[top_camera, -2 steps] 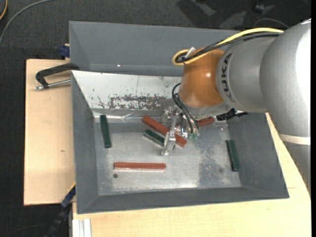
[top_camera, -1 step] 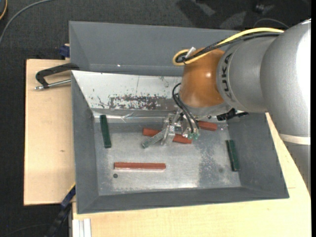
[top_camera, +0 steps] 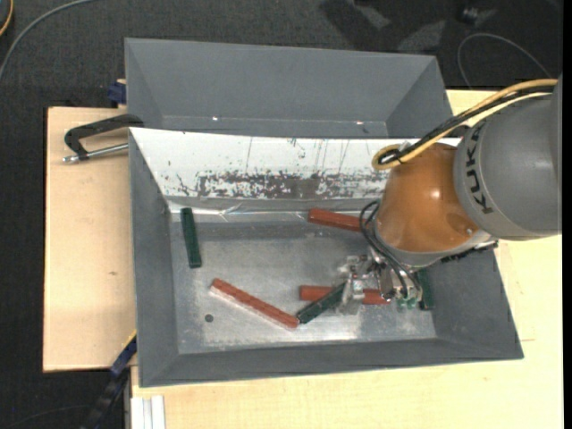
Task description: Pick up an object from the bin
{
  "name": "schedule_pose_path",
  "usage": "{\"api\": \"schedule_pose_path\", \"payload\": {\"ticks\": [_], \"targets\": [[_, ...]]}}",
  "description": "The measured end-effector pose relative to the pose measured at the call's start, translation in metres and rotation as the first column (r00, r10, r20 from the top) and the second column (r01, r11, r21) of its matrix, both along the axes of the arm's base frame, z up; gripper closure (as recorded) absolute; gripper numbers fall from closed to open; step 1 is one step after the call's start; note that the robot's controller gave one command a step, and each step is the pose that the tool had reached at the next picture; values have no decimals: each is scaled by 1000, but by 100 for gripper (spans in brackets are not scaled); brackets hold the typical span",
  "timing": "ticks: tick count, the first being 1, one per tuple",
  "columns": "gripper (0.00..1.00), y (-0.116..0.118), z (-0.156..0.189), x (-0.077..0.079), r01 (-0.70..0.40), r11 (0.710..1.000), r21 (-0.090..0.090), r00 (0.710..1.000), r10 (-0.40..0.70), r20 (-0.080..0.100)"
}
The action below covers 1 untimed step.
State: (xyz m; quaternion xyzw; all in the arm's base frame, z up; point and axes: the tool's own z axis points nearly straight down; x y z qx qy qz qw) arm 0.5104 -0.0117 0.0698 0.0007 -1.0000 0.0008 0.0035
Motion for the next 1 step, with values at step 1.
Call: {"api": "schedule_pose_path", "payload": {"ticks": [1], "targets": [[100,37,1,17,-169,986,3,986,169,13]]}}
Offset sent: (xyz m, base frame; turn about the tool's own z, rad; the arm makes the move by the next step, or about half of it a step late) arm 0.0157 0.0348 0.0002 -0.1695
